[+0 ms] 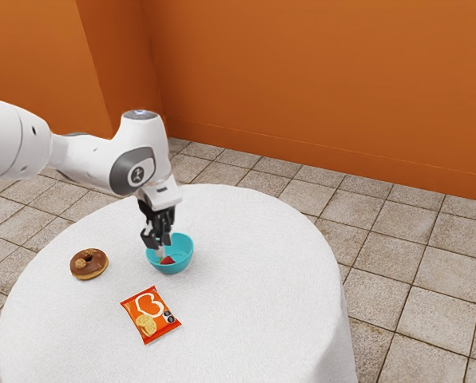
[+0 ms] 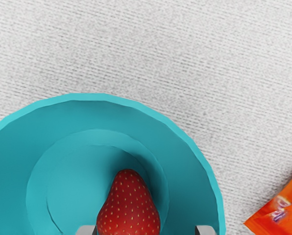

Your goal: Take strawberry from the bowl

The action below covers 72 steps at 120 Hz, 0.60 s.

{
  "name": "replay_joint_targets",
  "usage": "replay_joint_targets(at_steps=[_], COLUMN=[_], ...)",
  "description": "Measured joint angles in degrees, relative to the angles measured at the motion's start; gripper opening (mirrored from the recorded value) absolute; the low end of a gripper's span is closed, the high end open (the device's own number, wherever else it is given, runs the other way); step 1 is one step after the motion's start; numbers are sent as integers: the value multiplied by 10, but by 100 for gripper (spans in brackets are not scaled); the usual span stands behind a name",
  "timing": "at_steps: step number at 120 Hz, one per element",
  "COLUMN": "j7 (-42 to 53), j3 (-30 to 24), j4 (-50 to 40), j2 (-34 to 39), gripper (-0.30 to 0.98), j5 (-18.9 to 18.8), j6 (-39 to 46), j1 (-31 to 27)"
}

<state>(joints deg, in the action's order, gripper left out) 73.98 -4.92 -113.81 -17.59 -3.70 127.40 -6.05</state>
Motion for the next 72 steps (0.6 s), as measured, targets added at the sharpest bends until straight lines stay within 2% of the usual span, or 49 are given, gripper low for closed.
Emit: replay_joint_targets(at_steps=[72], j7=[6], j3=[0], j4=[0], j2=[-32], gripper=[20], j5=[4], j6=[35], j1=[-3])
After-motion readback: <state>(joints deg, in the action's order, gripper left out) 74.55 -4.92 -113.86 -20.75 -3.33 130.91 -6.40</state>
